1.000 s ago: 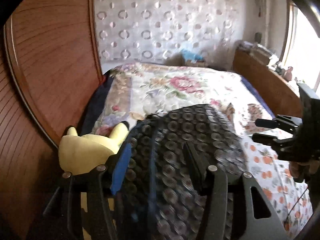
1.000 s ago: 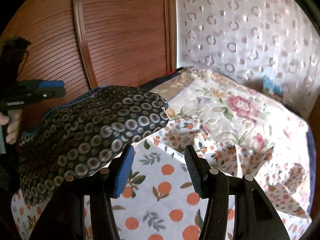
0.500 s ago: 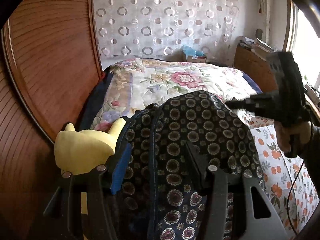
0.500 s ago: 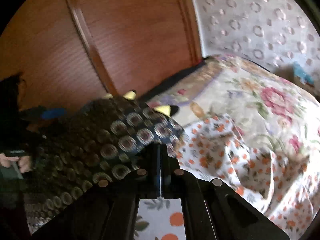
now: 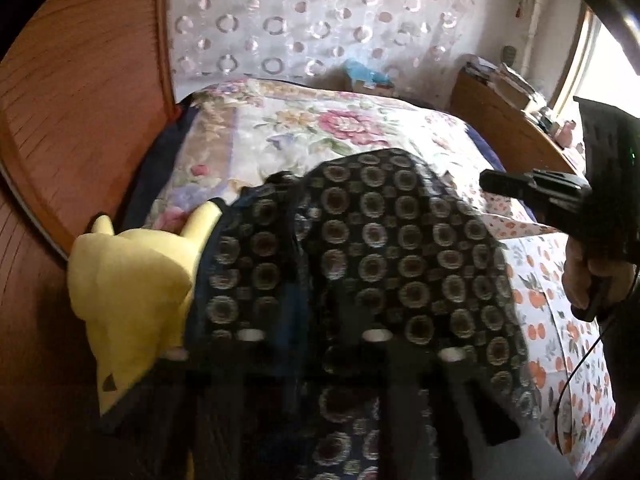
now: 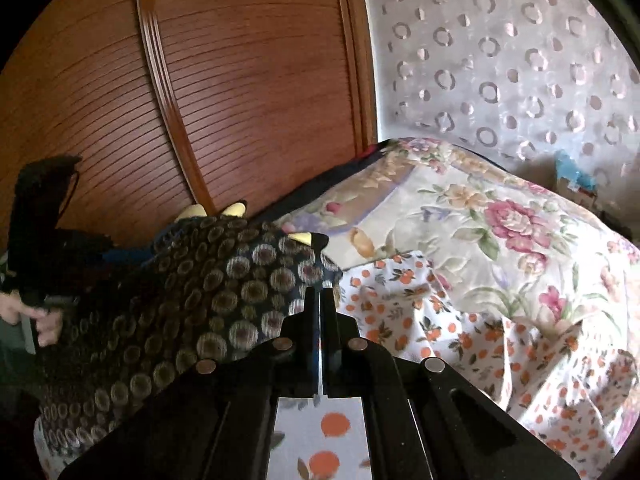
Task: Fold small clothes
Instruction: 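Lower the folded garment beside the yellow plush toy with the left gripper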
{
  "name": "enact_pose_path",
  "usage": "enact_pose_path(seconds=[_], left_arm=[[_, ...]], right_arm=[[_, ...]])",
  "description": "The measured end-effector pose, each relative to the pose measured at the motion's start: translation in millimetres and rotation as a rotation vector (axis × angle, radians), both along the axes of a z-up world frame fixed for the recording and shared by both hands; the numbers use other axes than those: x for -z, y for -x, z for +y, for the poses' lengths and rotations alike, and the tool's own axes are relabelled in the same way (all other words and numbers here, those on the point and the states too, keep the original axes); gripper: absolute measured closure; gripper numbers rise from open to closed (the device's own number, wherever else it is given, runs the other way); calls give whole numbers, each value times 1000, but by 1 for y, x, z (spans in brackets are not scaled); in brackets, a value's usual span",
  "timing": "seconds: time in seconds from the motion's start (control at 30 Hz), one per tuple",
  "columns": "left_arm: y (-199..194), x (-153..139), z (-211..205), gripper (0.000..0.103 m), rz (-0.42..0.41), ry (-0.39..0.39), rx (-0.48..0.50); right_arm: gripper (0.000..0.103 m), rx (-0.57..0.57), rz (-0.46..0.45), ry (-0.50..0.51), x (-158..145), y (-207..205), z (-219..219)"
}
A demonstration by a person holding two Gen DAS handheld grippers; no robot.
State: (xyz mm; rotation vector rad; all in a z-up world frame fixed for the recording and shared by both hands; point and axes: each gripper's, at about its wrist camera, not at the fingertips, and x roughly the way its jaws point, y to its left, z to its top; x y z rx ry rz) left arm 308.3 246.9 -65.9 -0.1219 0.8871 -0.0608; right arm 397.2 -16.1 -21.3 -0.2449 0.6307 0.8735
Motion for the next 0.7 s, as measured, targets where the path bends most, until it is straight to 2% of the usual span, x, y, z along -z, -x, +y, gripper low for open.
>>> enact_pose_path(seconds=[0.07, 0.13, 0.17, 0.23, 0.27, 0.3, 0.4, 0.47, 0.53, 0.57, 0.6, 0.67, 0.7], left_arm=[[5, -7, -10, 100, -33, -61, -2], [16, -19, -9, 100, -104, -101, -61], [22, -25, -5, 100, -137, -96, -104], [24, -26, -1, 100, -115, -128, -147], [24, -23, -1, 100, -99, -142, -154], [23, -19, -1, 100, -83, -156, -167], [27, -14, 3, 93, -63, -146, -172], [33, -17, 5, 81, -84, -140, -175], [45, -23, 6, 56, -124, -127, -170], [51, -23, 6, 51, -138, -122, -168], [56, -25, 5, 39, -152, -119, -167], [68, -33, 0, 23, -192, -120, -168], [75, -37, -2, 21, -214, -124, -168]], right_arm=[[102, -12, -7, 10, -4, 12, -2], [99, -28, -11, 20, -6, 24, -2], [95, -34, -16, 23, -7, 29, 0], [75, -43, -15, 14, -9, 34, 5], [54, -46, -5, 2, -9, 35, 8], [49, -50, 8, -14, -8, 35, 13], [49, -60, 46, -50, -1, 28, 25], [49, -68, 64, -40, 5, 23, 36], [49, -26, 58, 11, 17, 10, 46], [49, 0, 65, 30, 22, 4, 48], [49, 18, 71, 38, 24, -1, 48], [49, 48, 62, 29, 22, -1, 41], [49, 58, 47, 20, 18, 3, 37]])
